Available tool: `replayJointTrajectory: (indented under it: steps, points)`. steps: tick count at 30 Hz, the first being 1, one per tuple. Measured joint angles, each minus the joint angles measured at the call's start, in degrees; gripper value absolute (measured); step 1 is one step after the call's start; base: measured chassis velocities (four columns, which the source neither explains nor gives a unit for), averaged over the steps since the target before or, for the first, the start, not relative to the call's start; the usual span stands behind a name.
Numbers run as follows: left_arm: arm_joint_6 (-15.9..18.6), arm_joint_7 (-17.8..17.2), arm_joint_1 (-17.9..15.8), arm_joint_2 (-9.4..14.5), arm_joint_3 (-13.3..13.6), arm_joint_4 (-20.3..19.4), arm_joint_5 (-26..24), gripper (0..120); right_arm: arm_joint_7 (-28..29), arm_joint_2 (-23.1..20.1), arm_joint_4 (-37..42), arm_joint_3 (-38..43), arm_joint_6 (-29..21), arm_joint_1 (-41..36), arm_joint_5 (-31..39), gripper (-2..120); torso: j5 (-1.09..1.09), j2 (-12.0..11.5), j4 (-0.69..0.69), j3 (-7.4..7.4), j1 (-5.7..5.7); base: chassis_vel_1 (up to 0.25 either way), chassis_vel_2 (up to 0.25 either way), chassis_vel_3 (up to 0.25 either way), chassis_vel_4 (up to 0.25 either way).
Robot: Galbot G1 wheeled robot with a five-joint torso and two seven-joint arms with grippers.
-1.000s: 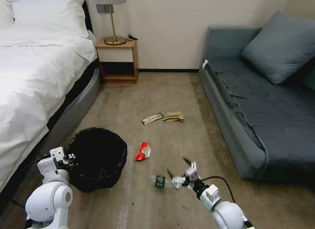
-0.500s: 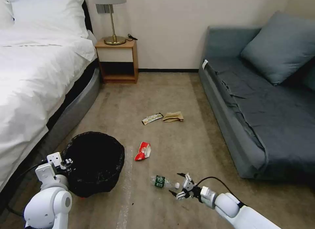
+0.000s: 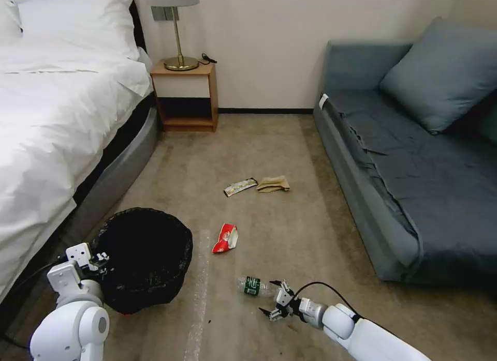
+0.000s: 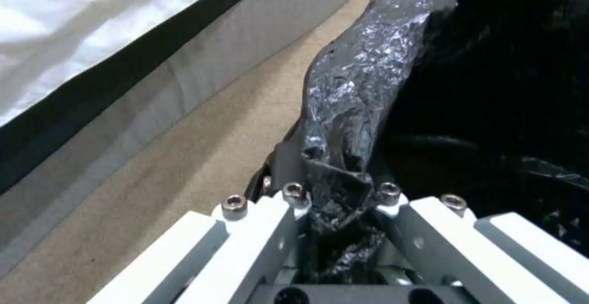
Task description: Pick up the trash bin, then pick up the garbage on the floor and place it into the trash bin.
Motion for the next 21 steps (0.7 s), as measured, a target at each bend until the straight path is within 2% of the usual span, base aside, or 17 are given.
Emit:
replayJointTrajectory:
  steps: [3, 5, 6, 8, 9, 13, 16, 18, 21]
  points:
    - [-0.19, 0.04, 0.09, 0.00, 0.01, 0.00, 0.06, 4, 0.15, 1.80, -2.29, 0.02, 0.71, 0.84, -0.82, 99, 0.00, 0.00, 0.00, 0.00, 0.00, 0.000, 0.000, 0.000, 0.000]
    - [-0.32, 0.10, 0.14, 0.12, -0.08, 0.01, 0.07, 4, 0.38, 3.32, -3.91, 0.13, 1.29, 1.31, -1.33, 92, 0.01, 0.00, 0.00, 0.00, 0.00, 0.000, 0.000, 0.000, 0.000]
    - [-0.32, 0.10, 0.14, 0.12, -0.08, 0.01, 0.07, 4, 0.38, 3.32, -3.91, 0.13, 1.29, 1.31, -1.33, 92, 0.01, 0.00, 0.00, 0.00, 0.00, 0.000, 0.000, 0.000, 0.000]
    - [-0.37, 0.14, 0.14, 0.34, -0.29, 0.19, 0.05, 4, 0.51, 4.66, -5.07, 0.45, 1.85, 1.48, -1.85, 80, 0.02, 0.00, 0.01, 0.00, 0.00, 0.000, 0.000, 0.000, 0.000]
    - [-0.37, 0.14, 0.14, 0.34, -0.29, 0.19, 0.05, 4, 0.51, 4.66, -5.07, 0.45, 1.85, 1.48, -1.85, 80, 0.02, 0.00, 0.01, 0.00, 0.00, 0.000, 0.000, 0.000, 0.000]
    - [-0.48, 0.21, 0.09, 0.54, -0.36, 0.50, -0.08, 4, 0.83, 4.43, -4.72, 0.98, 1.94, 0.94, -1.95, 61, 0.02, 0.00, 0.00, 0.00, 0.00, 0.000, 0.000, 0.000, 0.000]
    - [-0.50, 0.22, -0.02, 0.56, -0.27, 0.72, -0.08, 4, 0.97, 3.97, -4.26, 1.24, 1.95, 0.59, -1.95, 54, 0.01, 0.00, 0.00, 0.00, 0.00, 0.000, 0.000, 0.000, 0.000]
    - [-0.50, 0.23, -0.19, 0.58, -0.16, 0.91, -0.09, 4, 1.01, 3.33, -3.70, 1.57, 1.94, 0.12, -1.92, 44, 0.02, 0.00, 0.00, 0.00, 0.00, 0.000, 0.000, 0.000, 0.000]
    - [-0.50, 0.25, -0.35, 0.61, -0.07, 1.10, -0.10, 4, 1.13, 2.64, -3.10, 2.01, 1.94, -0.28, -1.72, 39, 0.02, 0.00, 0.00, 0.00, 0.00, 0.000, 0.000, 0.000, 0.000]
